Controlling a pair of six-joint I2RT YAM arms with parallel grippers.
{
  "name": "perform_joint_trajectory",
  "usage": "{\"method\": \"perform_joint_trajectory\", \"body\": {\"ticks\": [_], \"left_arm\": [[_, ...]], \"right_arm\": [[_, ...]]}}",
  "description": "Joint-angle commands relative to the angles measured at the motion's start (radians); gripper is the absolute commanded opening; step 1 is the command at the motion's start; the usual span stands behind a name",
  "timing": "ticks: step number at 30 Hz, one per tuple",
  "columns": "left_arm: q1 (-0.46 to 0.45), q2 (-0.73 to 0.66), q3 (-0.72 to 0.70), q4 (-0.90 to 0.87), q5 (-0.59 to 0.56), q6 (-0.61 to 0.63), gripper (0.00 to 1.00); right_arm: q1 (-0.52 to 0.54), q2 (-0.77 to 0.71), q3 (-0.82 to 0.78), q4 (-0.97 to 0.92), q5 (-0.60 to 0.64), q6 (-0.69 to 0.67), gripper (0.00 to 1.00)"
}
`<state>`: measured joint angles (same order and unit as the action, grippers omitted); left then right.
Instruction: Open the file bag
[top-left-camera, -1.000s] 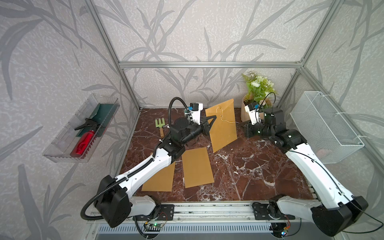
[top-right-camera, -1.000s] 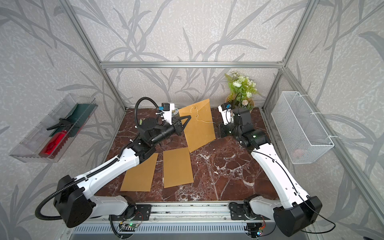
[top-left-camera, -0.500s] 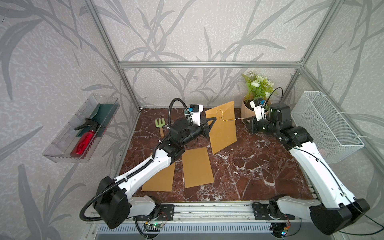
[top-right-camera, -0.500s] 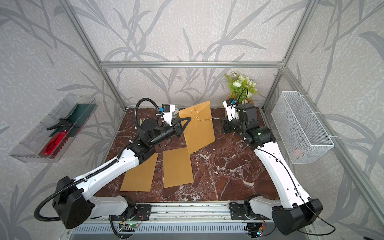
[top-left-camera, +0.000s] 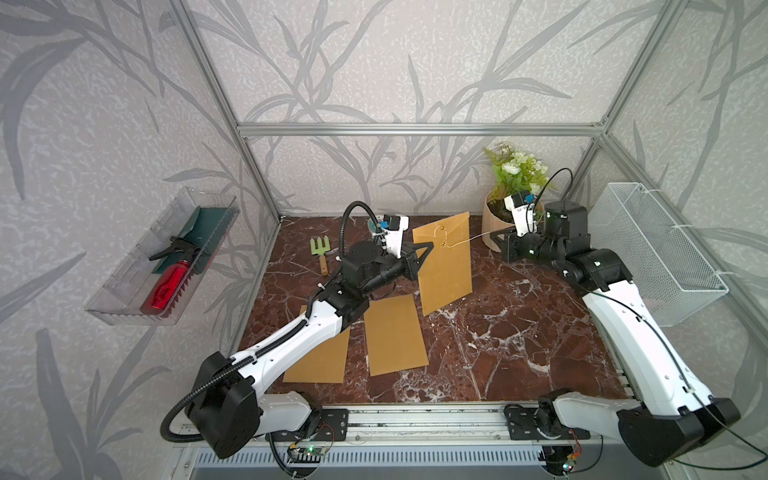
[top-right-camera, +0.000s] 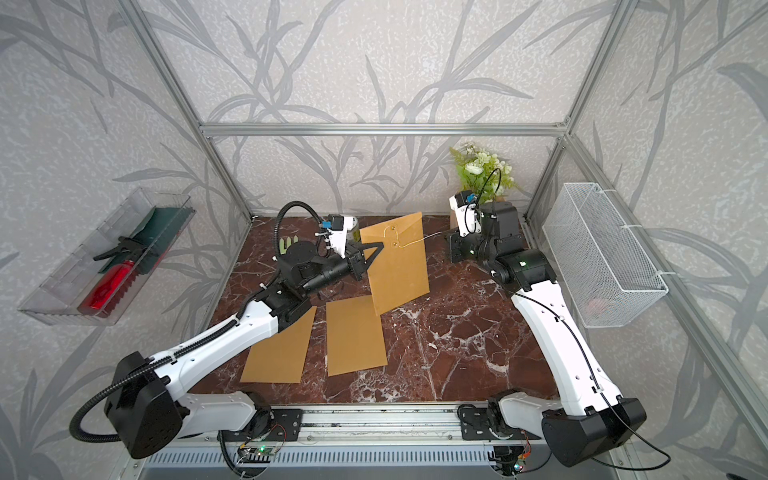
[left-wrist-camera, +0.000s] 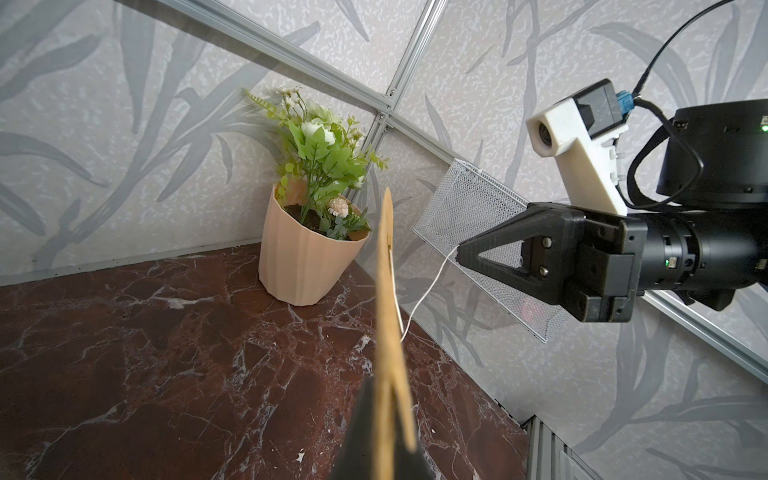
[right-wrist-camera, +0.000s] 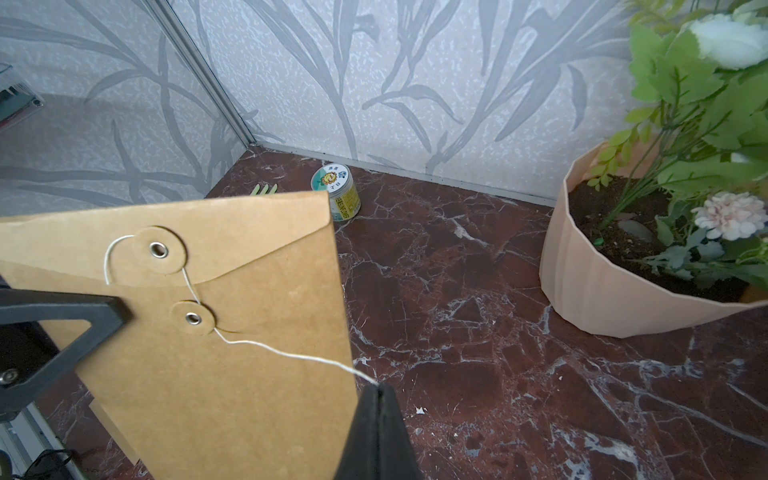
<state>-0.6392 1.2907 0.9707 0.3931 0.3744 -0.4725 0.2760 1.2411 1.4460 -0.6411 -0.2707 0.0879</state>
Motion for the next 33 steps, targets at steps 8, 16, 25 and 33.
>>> {"method": "perform_joint_trajectory", "body": {"ticks": [8,16,25,33], "left_arm": [[0.003,-0.016,-0.037,0.05,0.053,-0.028,0.0],[0.001,0.012,-0.041,0.059,0.065,-0.037,0.0],[-0.009,0.045,-0.046,0.084,0.079,-0.053,0.0],[-0.028,0.074,-0.037,0.094,0.08,-0.058,0.0]], "right_arm": [[-0.012,0.004,0.069,-0.026,-0.015,-0.011,0.0],[-0.011,0.019,0.108,-0.026,-0.063,0.001,0.0],[0.008,0.051,0.142,-0.009,-0.11,0.021,0.0],[0.104,0.118,0.216,-0.016,-0.077,0.014,0.0]]}}
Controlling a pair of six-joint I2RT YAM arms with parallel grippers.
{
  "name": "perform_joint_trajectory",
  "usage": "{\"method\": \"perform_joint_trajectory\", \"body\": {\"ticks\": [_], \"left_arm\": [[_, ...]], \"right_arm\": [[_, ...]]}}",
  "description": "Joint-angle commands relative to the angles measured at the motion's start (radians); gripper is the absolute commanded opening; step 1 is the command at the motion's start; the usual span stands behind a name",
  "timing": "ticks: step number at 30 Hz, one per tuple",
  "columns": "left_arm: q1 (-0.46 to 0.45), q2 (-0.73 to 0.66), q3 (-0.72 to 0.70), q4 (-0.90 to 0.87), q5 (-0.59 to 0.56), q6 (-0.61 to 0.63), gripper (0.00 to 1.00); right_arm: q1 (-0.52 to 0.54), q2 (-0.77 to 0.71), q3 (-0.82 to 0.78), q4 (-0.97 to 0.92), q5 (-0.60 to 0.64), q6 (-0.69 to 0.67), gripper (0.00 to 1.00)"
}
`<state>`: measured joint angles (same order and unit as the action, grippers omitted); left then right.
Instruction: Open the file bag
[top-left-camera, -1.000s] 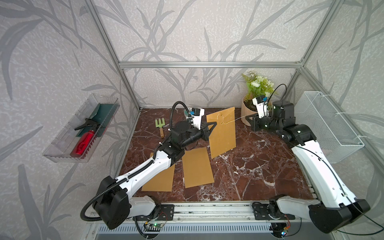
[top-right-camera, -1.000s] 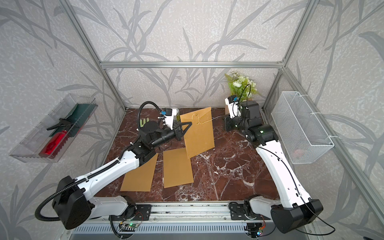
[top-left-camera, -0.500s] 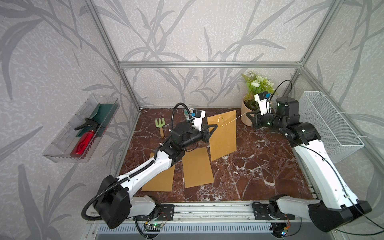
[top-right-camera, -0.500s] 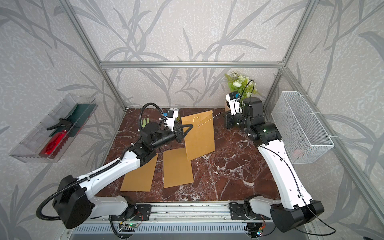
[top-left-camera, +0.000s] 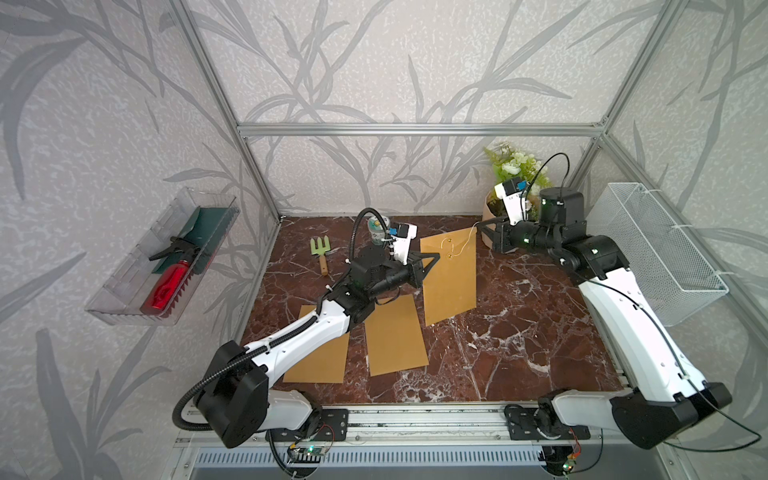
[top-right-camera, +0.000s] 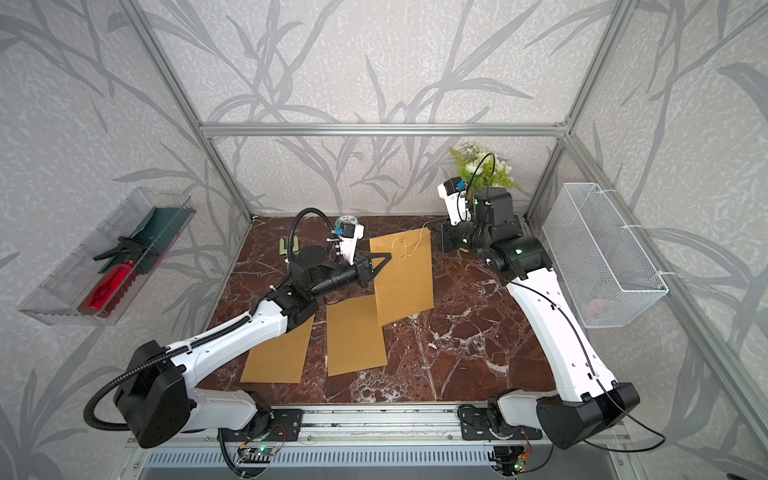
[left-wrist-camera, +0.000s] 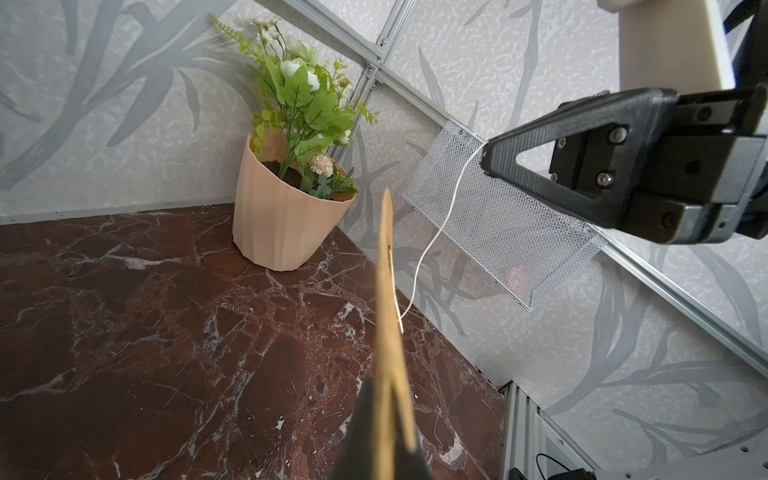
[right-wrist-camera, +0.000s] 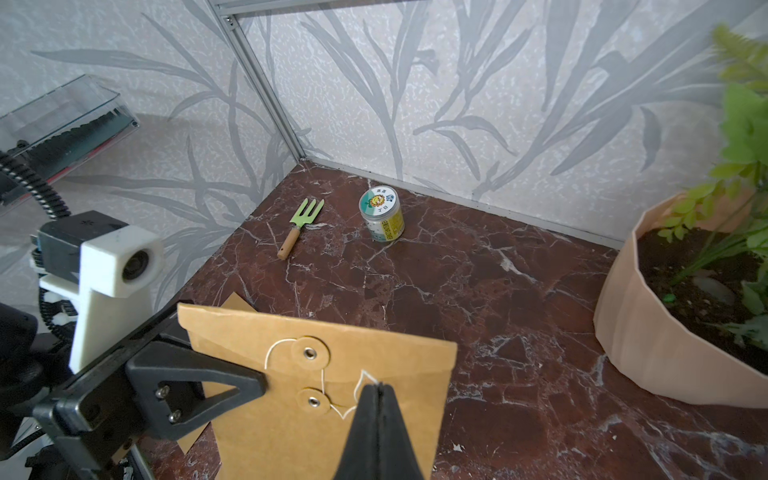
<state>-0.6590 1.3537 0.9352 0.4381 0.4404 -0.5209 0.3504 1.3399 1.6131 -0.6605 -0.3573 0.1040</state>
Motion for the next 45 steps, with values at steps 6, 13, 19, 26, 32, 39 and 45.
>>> {"method": "perform_joint_trajectory", "body": {"ticks": [6,13,19,26,32,39,45], "left_arm": [[-0.028,0.03,-0.007,0.063,0.01,-0.018,0.0],[-0.042,0.041,-0.01,0.082,0.004,-0.024,0.0],[-0.047,0.053,-0.002,0.098,-0.003,-0.03,0.0],[-0.047,0.08,0.026,0.115,-0.003,-0.042,0.0],[-0.047,0.078,0.027,0.117,-0.011,-0.043,0.0],[-0.047,0.058,0.021,0.103,-0.027,-0.027,0.0],[-0.047,0.041,0.022,0.095,-0.049,-0.016,0.0]], "right_arm": [[0.107,0.075,0.12,-0.003,0.038,-0.007,0.0],[0.181,0.125,0.173,-0.007,0.063,-0.012,0.0],[0.224,0.151,0.197,-0.002,0.066,-0.009,0.0],[0.263,0.162,0.225,-0.001,0.069,-0.002,0.0],[0.274,0.134,0.211,-0.019,0.115,-0.016,0.0],[0.267,-0.007,0.061,-0.046,0.27,-0.054,0.22],[0.225,-0.085,-0.065,-0.055,0.283,-0.029,0.25]]}}
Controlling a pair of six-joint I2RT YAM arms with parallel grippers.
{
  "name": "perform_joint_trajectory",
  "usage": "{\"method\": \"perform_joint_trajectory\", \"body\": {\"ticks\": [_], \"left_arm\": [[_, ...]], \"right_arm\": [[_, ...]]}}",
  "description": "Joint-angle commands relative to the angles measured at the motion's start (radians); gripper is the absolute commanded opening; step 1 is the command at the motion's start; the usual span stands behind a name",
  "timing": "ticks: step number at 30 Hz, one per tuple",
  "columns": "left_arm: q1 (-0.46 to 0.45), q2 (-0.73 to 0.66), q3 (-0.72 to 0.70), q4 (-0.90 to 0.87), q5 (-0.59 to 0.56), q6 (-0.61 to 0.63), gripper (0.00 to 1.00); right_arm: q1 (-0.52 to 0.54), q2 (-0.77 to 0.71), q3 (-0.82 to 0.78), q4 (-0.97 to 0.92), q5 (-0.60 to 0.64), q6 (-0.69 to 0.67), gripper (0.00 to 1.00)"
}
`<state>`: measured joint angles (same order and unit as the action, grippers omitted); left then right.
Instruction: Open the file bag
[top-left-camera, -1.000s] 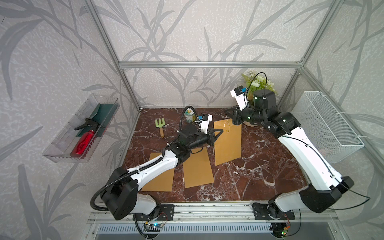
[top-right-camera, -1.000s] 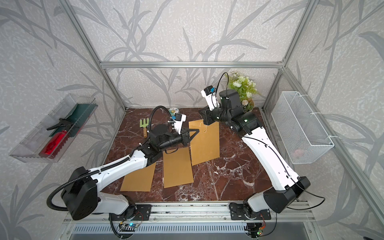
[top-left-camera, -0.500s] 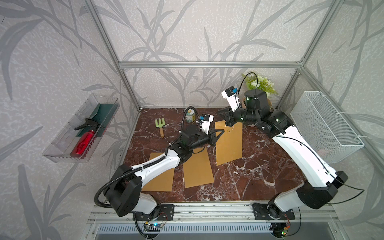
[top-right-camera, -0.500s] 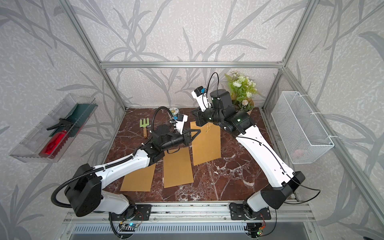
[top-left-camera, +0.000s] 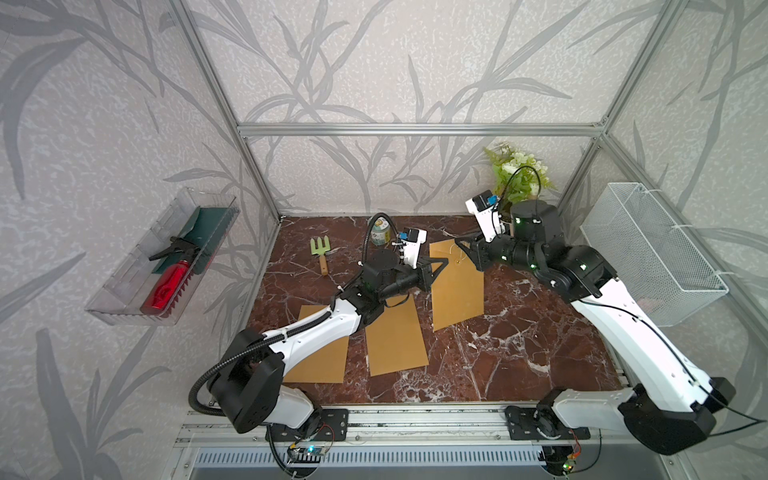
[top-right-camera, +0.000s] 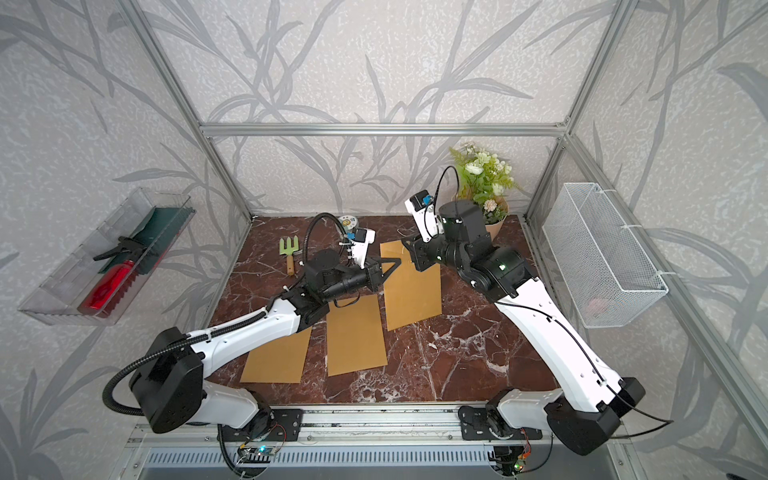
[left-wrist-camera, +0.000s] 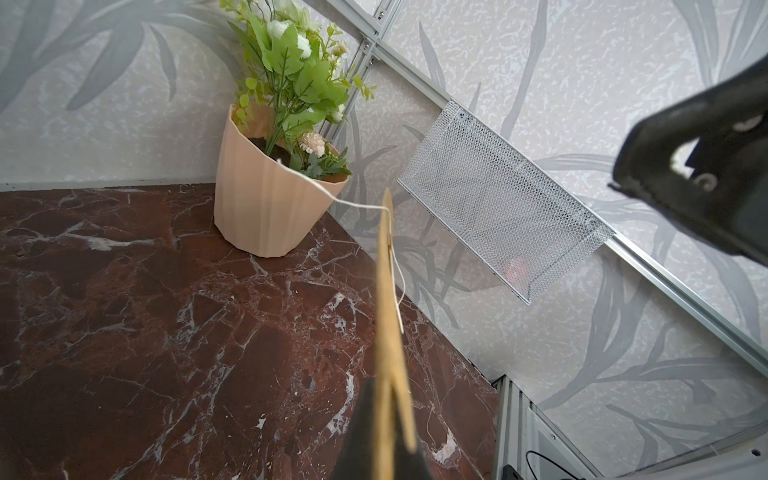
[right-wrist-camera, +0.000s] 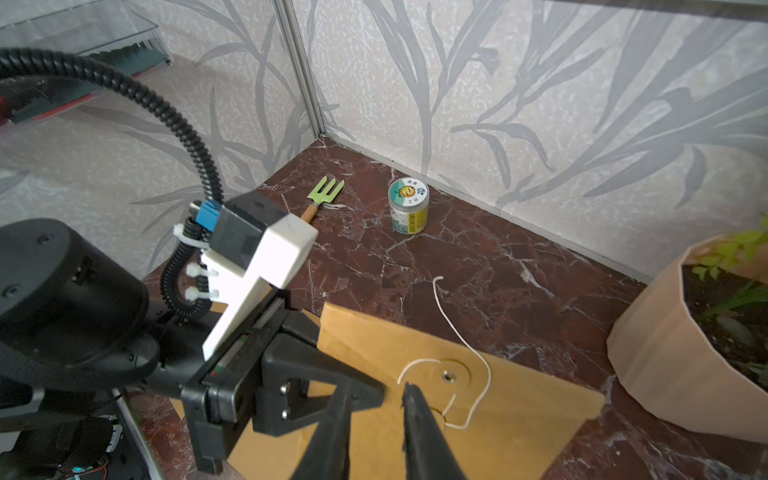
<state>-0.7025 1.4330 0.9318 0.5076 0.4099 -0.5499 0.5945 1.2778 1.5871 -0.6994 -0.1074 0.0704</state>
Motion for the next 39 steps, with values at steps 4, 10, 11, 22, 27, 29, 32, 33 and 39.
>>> {"method": "perform_joint_trajectory", "body": {"ticks": [4,10,11,22,27,29,32,33,39], "left_arm": [[-0.004,-0.052,0.024,0.021,-0.026,0.016,0.0],[-0.005,-0.069,0.022,0.009,-0.031,0.021,0.0],[-0.003,-0.07,0.021,0.008,-0.031,0.022,0.0],[-0.005,-0.077,0.018,0.009,-0.028,0.024,0.0],[-0.004,-0.089,0.017,0.006,-0.026,0.024,0.0],[-0.003,-0.092,0.017,0.005,-0.026,0.025,0.0],[-0.004,-0.093,0.017,0.005,-0.023,0.025,0.0],[-0.004,-0.094,0.016,0.006,-0.022,0.024,0.0],[-0.004,-0.096,0.018,0.009,-0.017,0.022,0.0]], "right_arm": [[-0.044,-0.035,-0.095,-0.001,0.02,0.034,0.24],[-0.065,-0.029,-0.142,0.034,-0.003,0.072,0.27],[-0.069,-0.026,-0.147,0.042,-0.009,0.078,0.29],[-0.078,0.013,-0.147,0.077,-0.032,0.098,0.34],[-0.088,0.02,-0.151,0.086,-0.032,0.104,0.33],[-0.091,0.023,-0.148,0.087,-0.032,0.106,0.32],[-0.095,0.03,-0.145,0.088,-0.041,0.106,0.32],[-0.097,0.034,-0.143,0.089,-0.046,0.106,0.32],[-0.098,0.058,-0.139,0.105,-0.074,0.11,0.3]]}}
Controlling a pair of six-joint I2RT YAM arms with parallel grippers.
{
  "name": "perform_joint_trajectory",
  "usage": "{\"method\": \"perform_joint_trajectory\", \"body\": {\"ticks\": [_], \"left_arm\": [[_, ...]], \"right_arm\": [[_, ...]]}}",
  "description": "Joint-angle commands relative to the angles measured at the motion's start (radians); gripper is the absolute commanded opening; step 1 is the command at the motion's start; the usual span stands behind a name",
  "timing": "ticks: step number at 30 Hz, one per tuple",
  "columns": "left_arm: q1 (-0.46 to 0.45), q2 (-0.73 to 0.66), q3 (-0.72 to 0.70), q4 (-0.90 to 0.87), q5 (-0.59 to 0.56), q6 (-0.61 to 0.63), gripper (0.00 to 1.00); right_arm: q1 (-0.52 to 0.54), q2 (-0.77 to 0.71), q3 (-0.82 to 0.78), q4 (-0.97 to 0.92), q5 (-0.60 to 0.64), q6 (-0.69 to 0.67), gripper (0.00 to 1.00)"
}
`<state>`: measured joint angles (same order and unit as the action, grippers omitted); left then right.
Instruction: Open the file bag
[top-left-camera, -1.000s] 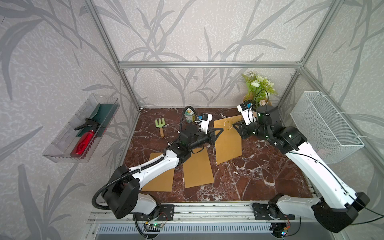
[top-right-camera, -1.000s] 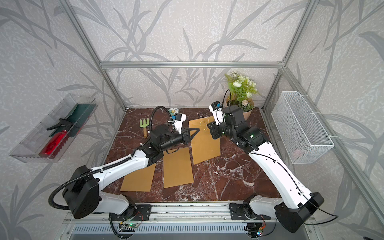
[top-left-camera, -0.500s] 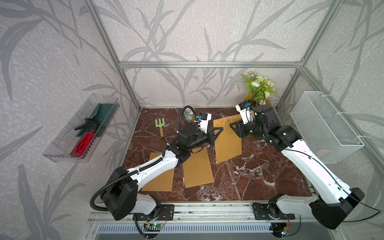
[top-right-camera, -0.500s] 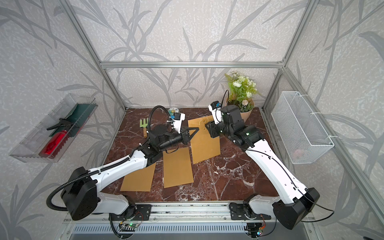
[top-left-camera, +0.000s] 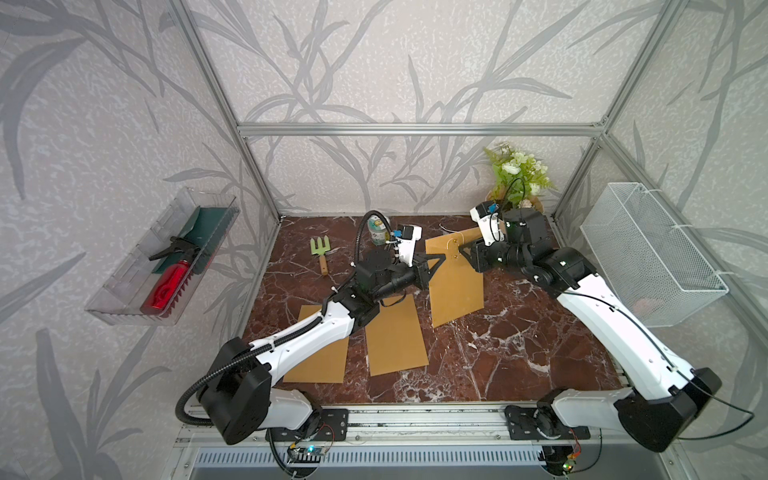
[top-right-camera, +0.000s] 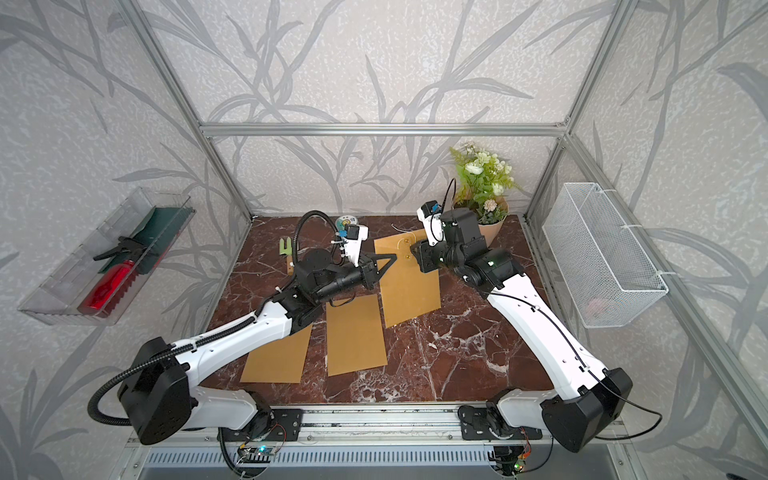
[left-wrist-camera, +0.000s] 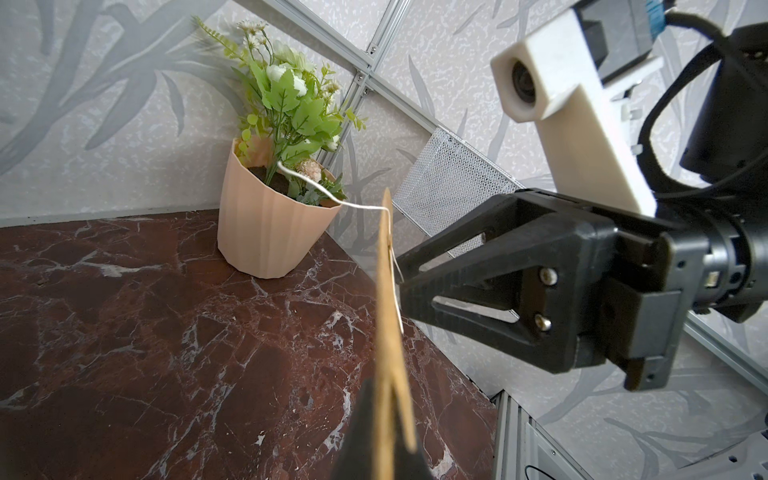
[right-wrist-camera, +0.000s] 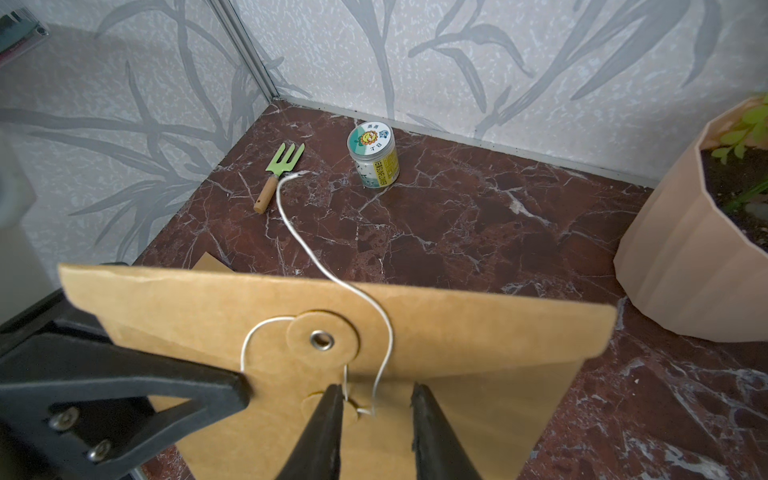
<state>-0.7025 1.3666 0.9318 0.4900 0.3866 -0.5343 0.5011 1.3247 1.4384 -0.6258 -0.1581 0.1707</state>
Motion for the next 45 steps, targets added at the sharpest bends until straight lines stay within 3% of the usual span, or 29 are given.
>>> {"method": "perform_joint_trajectory", "body": {"ticks": [1,8,14,45], "left_arm": [[-0.004,-0.032,0.018,0.028,0.006,0.007,0.0],[-0.004,-0.029,0.019,0.021,0.003,0.011,0.0],[-0.005,-0.021,0.015,0.023,-0.005,0.011,0.0],[-0.003,0.004,0.032,0.048,-0.012,-0.003,0.0]], "right_arm": [[-0.005,0.013,0.008,0.036,-0.029,0.009,0.29],[-0.004,0.008,0.006,0.06,-0.058,0.013,0.13],[-0.004,-0.005,0.008,0.051,-0.072,0.013,0.06],[0.034,0.012,0.043,0.103,-0.2,0.052,0.0]]}}
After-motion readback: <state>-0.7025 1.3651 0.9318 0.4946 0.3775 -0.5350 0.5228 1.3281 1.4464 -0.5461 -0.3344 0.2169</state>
